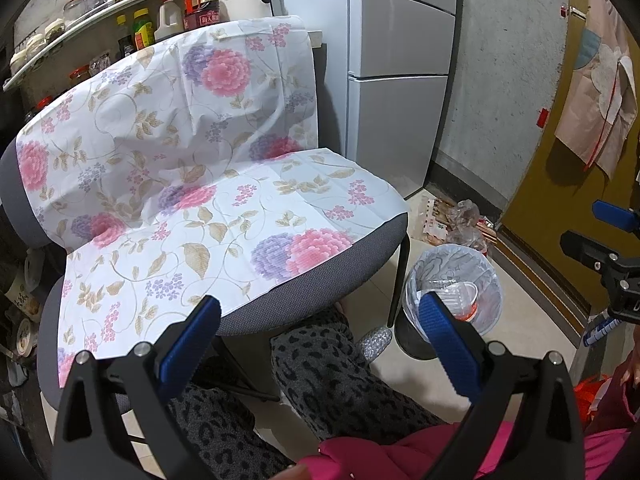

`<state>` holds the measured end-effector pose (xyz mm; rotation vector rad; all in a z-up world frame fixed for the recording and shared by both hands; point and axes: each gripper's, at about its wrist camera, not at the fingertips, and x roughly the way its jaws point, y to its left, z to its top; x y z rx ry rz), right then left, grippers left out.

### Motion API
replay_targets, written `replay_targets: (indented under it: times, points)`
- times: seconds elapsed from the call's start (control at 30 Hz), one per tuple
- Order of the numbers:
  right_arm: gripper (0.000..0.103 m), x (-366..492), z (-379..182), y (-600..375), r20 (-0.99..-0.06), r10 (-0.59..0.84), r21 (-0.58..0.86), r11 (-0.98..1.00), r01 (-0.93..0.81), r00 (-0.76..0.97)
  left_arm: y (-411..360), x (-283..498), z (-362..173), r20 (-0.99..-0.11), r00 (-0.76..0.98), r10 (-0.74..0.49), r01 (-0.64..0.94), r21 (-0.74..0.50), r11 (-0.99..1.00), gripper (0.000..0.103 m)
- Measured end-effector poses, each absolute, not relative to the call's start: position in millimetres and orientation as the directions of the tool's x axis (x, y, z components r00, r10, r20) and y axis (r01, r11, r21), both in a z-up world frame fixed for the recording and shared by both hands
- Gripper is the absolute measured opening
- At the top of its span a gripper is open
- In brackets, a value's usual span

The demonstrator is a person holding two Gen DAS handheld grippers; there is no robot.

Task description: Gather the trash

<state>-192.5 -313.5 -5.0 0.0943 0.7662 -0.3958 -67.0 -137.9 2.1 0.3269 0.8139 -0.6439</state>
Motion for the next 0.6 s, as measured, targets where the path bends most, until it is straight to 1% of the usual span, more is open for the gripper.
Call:
replay_targets:
  times: [0.6]
  points:
    - [0.092, -192.3, -5.4, -315.0, -0.691, -0.314, -0.059, 0.923, 0.381, 0.652, -136.6, -65.6, 3.0, -0.757, 0.515, -0.403, 0.641, 0.028, 0.767, 0.096]
